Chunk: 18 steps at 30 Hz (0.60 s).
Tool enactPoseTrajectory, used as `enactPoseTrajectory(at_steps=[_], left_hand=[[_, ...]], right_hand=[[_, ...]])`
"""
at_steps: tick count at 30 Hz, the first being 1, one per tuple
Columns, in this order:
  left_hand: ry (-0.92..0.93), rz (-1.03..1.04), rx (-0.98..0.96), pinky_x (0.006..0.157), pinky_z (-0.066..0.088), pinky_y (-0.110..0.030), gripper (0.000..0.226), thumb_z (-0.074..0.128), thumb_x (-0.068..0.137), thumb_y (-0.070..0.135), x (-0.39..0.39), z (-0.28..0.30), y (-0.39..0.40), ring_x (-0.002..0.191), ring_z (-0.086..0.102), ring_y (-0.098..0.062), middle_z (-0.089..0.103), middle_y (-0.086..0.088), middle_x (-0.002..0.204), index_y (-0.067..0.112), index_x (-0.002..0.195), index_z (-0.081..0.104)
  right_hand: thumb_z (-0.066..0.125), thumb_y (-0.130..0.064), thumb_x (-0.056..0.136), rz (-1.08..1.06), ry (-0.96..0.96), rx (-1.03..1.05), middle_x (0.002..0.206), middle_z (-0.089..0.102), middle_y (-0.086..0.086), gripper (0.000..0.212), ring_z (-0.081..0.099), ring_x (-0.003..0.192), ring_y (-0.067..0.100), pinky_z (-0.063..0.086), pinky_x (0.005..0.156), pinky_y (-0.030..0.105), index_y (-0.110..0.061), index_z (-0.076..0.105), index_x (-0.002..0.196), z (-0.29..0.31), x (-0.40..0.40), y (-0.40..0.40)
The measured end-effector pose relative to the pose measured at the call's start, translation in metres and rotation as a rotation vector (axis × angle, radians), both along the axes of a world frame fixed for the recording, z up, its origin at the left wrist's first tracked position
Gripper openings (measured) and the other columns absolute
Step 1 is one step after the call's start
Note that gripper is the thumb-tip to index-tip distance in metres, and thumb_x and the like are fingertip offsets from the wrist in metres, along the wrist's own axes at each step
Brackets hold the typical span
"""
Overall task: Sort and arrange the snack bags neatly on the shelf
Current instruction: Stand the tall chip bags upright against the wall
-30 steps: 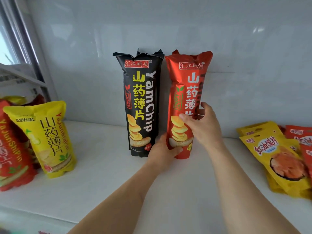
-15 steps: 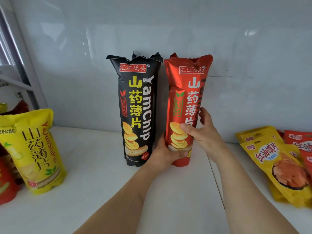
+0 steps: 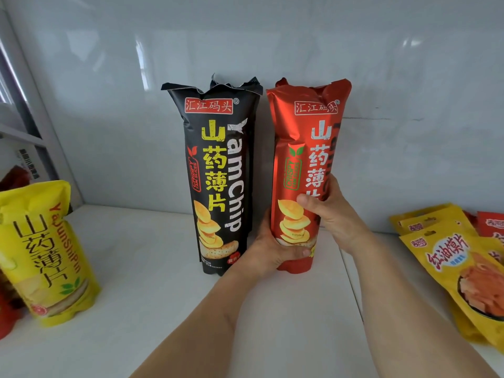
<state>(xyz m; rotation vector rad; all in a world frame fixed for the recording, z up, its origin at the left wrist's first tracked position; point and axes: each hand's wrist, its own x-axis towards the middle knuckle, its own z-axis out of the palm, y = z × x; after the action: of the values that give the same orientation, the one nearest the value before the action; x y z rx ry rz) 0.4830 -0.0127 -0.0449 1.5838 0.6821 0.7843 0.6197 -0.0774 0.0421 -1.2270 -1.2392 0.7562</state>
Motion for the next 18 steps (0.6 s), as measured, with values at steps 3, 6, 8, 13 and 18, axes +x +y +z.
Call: enactPoseTrajectory(at_steps=[3,6,8,13,18], left_hand=[[0.004,-0.018,0.015,0.090,0.053,-0.014,0.113,0.093,0.065,0.007,0.003,0.002,0.001,0.118,0.057,-0.004,0.057,0.004,0.134,0.031,0.150,0.022],[0.004,-0.038,0.010,0.102,0.052,-0.033,0.116,0.092,0.057,0.017,0.005,0.001,0.001,0.124,0.058,-0.012,0.058,0.002,0.135,0.032,0.149,0.024],[0.013,-0.066,0.007,0.101,0.052,-0.032,0.114,0.092,0.057,0.017,0.006,0.001,-0.001,0.125,0.058,-0.014,0.057,0.001,0.136,0.033,0.148,0.024],[0.017,-0.130,0.047,0.103,0.053,-0.037,0.117,0.095,0.057,0.017,0.017,-0.001,-0.009,0.123,0.061,-0.013,0.059,0.000,0.138,0.031,0.150,0.026],[0.070,-0.204,0.062,0.097,0.054,-0.026,0.100,0.092,0.068,0.013,0.022,0.008,-0.013,0.120,0.061,-0.007,0.061,0.005,0.134,0.038,0.143,0.032]], right_hand=[[0.082,-0.078,0.032,0.019,-0.007,-0.012,0.115,0.067,-0.019,0.099,0.068,0.103,0.002,0.057,0.071,0.018,-0.050,0.041,0.118,0.000,0.002,0.000],[0.083,-0.077,0.034,0.041,-0.015,-0.029,0.111,0.069,-0.021,0.099,0.068,0.102,0.002,0.057,0.070,0.018,-0.049,0.042,0.119,-0.001,0.004,-0.003],[0.083,-0.076,0.034,0.033,-0.015,-0.027,0.112,0.069,-0.019,0.101,0.068,0.103,0.004,0.057,0.076,0.022,-0.047,0.042,0.121,-0.001,0.007,-0.006],[0.087,-0.073,0.029,0.003,0.031,0.016,0.110,0.070,-0.018,0.105,0.069,0.101,0.003,0.056,0.072,0.015,-0.041,0.044,0.120,-0.005,0.020,-0.023],[0.087,-0.073,0.027,-0.040,0.037,0.011,0.107,0.072,-0.018,0.111,0.070,0.097,0.001,0.055,0.069,0.014,-0.038,0.045,0.124,-0.004,0.033,-0.032]])
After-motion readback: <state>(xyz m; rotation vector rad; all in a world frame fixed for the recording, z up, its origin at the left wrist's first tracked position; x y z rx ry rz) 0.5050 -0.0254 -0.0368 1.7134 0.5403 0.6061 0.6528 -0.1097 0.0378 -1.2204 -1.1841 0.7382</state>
